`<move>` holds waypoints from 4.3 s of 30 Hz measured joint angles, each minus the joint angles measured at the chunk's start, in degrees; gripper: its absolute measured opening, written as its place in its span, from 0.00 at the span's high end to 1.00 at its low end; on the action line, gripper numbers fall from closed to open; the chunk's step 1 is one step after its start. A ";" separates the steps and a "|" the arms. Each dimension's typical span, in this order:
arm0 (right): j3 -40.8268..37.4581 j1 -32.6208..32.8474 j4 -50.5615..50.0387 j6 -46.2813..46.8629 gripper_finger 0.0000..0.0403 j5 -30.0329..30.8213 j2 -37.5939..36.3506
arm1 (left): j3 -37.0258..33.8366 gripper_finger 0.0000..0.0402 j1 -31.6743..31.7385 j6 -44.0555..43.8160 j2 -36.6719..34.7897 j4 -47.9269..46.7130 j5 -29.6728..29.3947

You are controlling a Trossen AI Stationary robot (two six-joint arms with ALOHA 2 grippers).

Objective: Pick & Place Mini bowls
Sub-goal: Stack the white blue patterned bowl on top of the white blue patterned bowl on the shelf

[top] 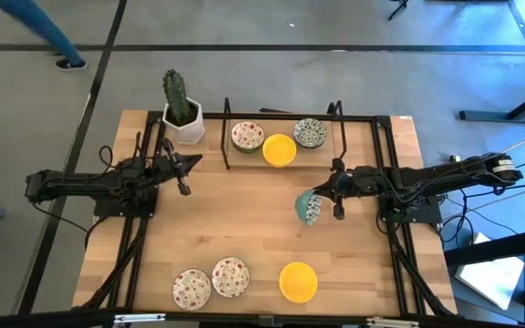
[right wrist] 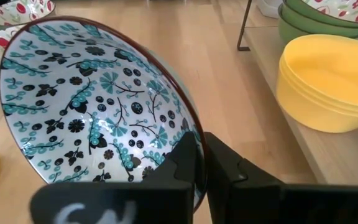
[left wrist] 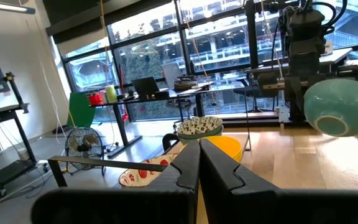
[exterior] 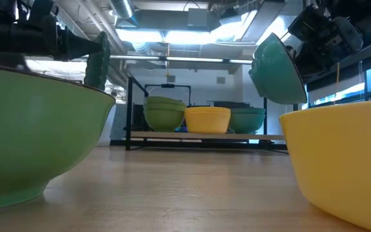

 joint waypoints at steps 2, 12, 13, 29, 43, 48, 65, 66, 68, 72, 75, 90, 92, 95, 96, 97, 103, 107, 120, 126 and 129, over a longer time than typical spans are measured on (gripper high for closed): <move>0.00 0.00 -0.01 0.02 0.96 0.03 0.00 | 0.00 0.99 0.00 0.00 0.00 0.00 0.00; -0.13 0.02 -0.35 0.55 0.96 0.89 0.02 | -0.01 0.99 0.00 0.02 0.00 0.00 -0.02; -0.13 0.02 -0.31 0.57 0.96 0.89 0.02 | 0.00 0.99 0.00 0.04 0.02 0.00 -0.02; -0.22 0.02 -0.62 0.85 0.96 0.89 0.02 | -0.01 0.99 0.00 0.07 0.00 0.01 -0.04; -0.22 0.02 -0.46 1.40 0.96 0.87 3.13 | 0.00 0.99 0.00 0.02 0.00 0.02 -0.04; -0.22 0.02 0.96 1.46 0.96 0.87 4.92 | 0.00 0.99 0.01 0.04 0.00 0.00 -0.04; -0.24 0.02 4.41 0.17 0.96 1.78 5.25 | 0.00 0.99 0.01 0.11 0.02 0.01 -0.07; -0.24 0.02 5.21 -0.12 0.96 2.91 5.25 | 0.00 0.99 0.02 0.11 0.01 0.00 -0.07; -0.20 -0.30 7.79 -0.57 0.96 5.99 5.25 | -0.01 0.99 0.00 0.13 0.02 0.00 -0.07; 3.98 -3.10 8.31 -0.69 0.96 7.83 5.25 | 0.00 0.99 0.02 0.09 0.02 0.09 -0.07; 9.21 -5.55 5.95 -2.19 0.96 7.82 5.23 | 0.00 0.99 0.02 0.03 0.00 0.09 -0.07; 62.30 -24.75 -47.39 -5.09 0.96 7.73 28.24 | 0.00 0.99 0.00 0.02 0.01 0.13 -0.07; 69.84 -28.10 -55.61 -5.14 0.96 4.62 33.56 | 0.00 0.99 0.01 0.02 0.01 0.13 -0.07; 79.06 -32.51 -66.06 -5.21 0.96 -0.26 41.23 | -0.01 0.99 0.02 0.02 0.01 0.13 -0.07; 81.60 -33.72 -69.22 -5.42 0.96 -1.56 43.57 | -0.01 0.99 0.00 0.02 0.01 0.13 -0.07; 83.81 -34.92 -72.21 -5.88 0.96 -2.87 45.80 | 0.00 0.99 0.00 0.02 0.00 0.11 -0.07; 91.22 -40.87 -84.25 -8.15 0.96 -8.08 56.29 | 0.00 0.99 0.00 0.06 0.00 0.09 -0.07; 91.11 -44.07 -84.48 -8.87 0.96 -8.32 59.41 | 0.00 0.99 0.00 0.07 0.02 0.09 -0.07; 90.97 -48.75 -86.28 -7.56 0.96 -11.30 64.74 | -0.02 0.99 0.02 1.05 0.01 0.07 -1.53; 90.97 -48.74 -86.14 -7.56 0.96 -11.26 66.96 | 0.00 0.99 0.02 0.66 0.02 0.07 -1.48; 90.95 -48.76 -86.20 -7.63 0.96 -11.26 67.32 | -0.01 0.99 0.01 0.63 0.00 0.07 -1.46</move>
